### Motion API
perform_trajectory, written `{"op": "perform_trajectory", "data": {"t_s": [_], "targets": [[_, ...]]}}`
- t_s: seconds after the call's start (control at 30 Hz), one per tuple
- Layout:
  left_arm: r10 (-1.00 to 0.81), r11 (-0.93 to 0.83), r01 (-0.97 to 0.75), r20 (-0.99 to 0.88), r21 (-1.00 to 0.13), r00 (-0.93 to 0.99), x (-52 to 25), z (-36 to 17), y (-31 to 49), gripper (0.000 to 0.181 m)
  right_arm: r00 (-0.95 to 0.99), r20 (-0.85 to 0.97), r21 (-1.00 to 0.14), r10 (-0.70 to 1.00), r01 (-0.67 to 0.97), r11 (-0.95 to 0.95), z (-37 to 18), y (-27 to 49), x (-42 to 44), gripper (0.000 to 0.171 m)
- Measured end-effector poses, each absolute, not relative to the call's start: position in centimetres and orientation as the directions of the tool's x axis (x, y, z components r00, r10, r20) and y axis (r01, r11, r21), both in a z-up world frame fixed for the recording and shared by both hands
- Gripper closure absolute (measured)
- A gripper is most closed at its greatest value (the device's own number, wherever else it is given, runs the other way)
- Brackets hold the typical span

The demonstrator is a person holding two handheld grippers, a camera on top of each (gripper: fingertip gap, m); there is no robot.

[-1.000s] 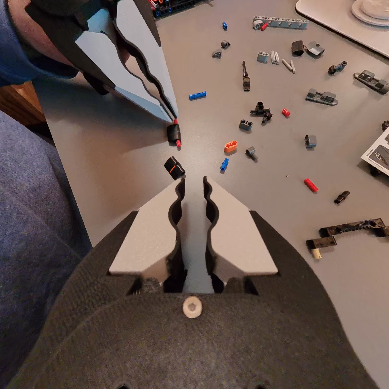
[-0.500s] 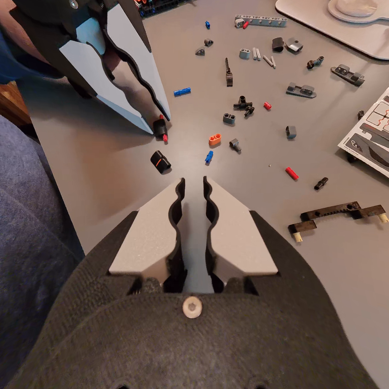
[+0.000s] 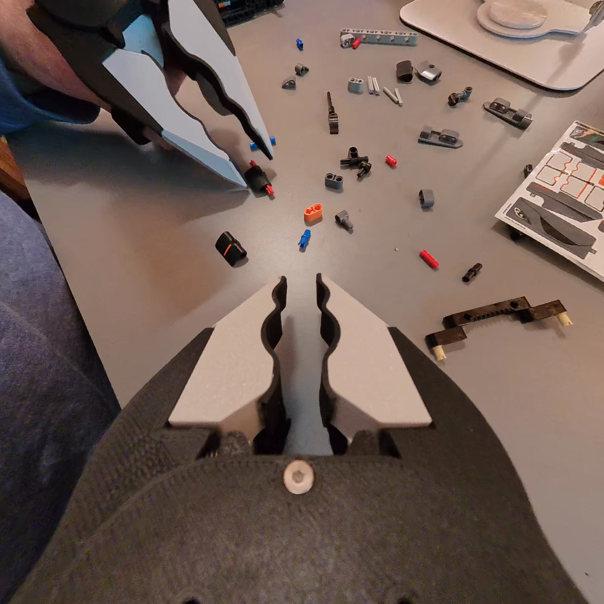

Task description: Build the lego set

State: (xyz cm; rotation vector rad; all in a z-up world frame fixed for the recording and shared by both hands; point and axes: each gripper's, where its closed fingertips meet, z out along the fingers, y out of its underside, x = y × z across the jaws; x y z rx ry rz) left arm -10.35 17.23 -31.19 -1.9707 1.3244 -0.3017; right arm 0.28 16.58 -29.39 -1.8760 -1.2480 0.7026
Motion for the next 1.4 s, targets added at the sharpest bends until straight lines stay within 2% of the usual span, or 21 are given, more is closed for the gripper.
{"op": "perform_trajectory", "data": {"t_s": [0.13,0.37,1.4], "targets": [[-0.862,-0.193,-0.682,-0.211,-0.705,0.461,-10.4,-30.1,17.5,0.146,0.378,-0.038,-0.83,0.925,0.504,-0.24,-29.4,16.9,0.6,0.155],[-0.885,-0.157,-0.66,-0.192,-0.735,0.424,-9.3,-28.6,16.3,0.145,0.4,-0.043,-0.831,0.915,0.494,-0.255,-29.3,17.5,1.3,0.154],[-0.939,-0.145,-0.665,-0.11,-0.733,0.325,-7.2,-30.2,14.0,0.152,0.408,-0.048,-0.805,0.911,0.525,-0.278,-30.1,17.9,1.4,0.153]]}}
